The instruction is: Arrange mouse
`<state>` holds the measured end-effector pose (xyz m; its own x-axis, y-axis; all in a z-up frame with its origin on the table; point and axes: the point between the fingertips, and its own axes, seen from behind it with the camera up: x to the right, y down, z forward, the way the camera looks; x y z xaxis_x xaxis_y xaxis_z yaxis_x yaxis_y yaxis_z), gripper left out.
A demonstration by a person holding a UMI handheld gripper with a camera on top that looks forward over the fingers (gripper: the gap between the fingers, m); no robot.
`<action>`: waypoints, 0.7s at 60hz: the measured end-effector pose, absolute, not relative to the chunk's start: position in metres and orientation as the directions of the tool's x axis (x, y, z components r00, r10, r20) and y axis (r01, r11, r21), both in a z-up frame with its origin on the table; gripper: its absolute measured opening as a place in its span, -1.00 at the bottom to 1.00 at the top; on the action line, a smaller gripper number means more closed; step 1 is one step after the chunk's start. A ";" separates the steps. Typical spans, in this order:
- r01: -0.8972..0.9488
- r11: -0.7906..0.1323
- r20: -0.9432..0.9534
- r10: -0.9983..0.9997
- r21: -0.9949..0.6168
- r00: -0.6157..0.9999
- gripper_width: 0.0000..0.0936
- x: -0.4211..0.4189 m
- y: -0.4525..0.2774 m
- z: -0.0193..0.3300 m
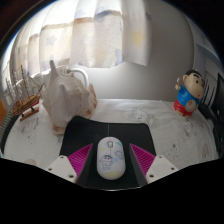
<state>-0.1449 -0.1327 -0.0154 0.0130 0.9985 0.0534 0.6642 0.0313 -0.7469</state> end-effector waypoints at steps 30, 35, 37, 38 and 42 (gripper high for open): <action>0.717 0.000 0.078 0.994 -0.697 0.076 0.81 0.047 -0.101 0.152; 0.720 -0.013 0.067 0.994 -0.694 0.083 0.81 0.067 -0.100 0.159; 0.715 -0.017 0.061 0.995 -0.699 0.083 0.81 0.070 -0.101 0.161; 0.716 -0.020 0.058 0.995 -0.698 0.085 0.81 0.071 -0.100 0.161; 0.709 -0.020 0.071 0.993 -0.704 0.099 0.81 0.074 -0.093 0.163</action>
